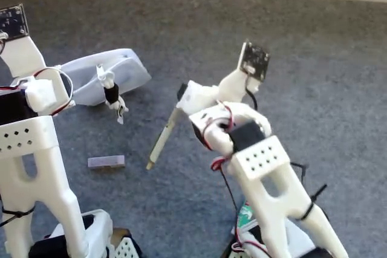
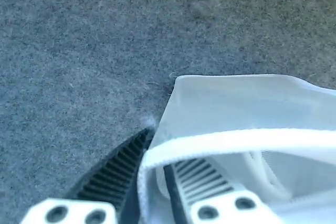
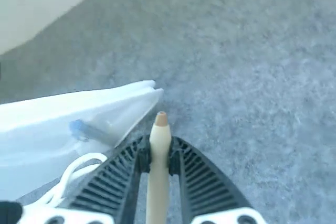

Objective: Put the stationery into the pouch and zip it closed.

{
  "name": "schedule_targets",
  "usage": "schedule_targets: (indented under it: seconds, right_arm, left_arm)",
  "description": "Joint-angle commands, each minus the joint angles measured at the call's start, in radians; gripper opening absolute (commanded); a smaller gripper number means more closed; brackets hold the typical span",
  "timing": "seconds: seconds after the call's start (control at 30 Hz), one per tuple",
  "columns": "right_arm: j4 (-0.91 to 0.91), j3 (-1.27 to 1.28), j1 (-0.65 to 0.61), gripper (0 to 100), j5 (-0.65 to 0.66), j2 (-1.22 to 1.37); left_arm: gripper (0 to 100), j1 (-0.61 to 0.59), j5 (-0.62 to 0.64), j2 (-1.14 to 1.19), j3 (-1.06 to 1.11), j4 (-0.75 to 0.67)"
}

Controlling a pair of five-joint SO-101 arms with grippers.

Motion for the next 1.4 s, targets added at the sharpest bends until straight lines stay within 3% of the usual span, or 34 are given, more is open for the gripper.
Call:
schedule_targets:
  seconds: [0.0, 0.87, 1.0, 1.37]
  right_arm:
    - [-0.131, 0.084, 0.002, 0.5, 0.041, -0.148]
    - [-0.143, 0.11, -0.024, 0.5, 0.153, -0.579]
    - [-0.26, 0.11, -0.067, 0.5, 0.16, -0.608]
    - [-0.636, 0.117, -0.12, 0.5, 0.394, -0.627]
  left_arm:
    - [1, -0.015, -0.002, -0.013, 0.004, 0.0]
    - [1, 0.03, 0.0, -0.015, 0.002, -0.002]
    - [1, 0.03, 0.0, -0.015, 0.002, -0.002]
    - [1, 0.048, 0.0, -0.015, 0.002, -0.002]
